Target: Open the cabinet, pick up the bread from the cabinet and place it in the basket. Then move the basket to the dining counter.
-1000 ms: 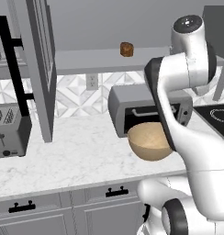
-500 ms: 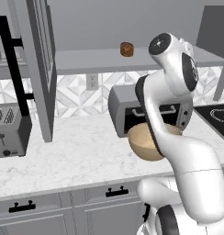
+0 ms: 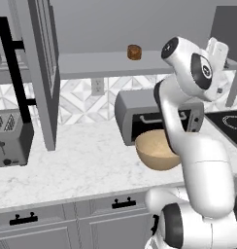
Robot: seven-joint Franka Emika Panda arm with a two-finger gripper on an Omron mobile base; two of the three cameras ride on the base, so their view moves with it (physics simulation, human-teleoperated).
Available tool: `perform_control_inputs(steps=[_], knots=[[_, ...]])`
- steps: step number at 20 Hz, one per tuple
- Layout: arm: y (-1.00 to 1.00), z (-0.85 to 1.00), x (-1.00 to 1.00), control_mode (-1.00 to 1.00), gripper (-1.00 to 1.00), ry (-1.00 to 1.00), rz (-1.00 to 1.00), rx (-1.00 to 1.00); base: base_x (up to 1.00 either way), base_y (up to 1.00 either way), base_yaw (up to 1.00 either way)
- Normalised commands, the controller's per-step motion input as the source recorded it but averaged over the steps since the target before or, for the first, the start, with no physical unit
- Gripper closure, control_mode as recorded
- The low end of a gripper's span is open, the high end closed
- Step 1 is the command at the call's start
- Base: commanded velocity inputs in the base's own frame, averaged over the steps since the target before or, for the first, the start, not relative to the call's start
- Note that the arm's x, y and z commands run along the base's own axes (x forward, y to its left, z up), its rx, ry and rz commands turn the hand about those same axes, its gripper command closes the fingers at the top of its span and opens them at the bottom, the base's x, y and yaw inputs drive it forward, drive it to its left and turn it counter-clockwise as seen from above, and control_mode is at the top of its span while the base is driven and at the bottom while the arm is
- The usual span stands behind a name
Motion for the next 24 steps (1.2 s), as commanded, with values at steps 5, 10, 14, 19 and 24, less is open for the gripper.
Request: perform_control_inputs(steps=[5, 10, 14, 19, 24], knots=[[-0.93, 0.03, 0.01, -1.00, -1.00, -0.20, -0.32, 0.05, 0.00, 0.00, 0.00], [-1.00, -0.07, 0.00, -1.00, -1.00, -0.10, -0.29, 0.05, 0.00, 0.00, 0.00], [-1.00, -0.02, 0.12, -1.00, -1.00, -0.09, -0.23, 0.07, 0.00, 0.00, 0.00], [-1.00, 0.00, 0.12, -1.00, -1.00, -0.11, -0.15, 0.10, 0.00, 0.00, 0.00], [0.42, -0.10, -0.04, -1.00, -1.00, -0.21, -0.03, 0.04, 0.00, 0.00, 0.00]])
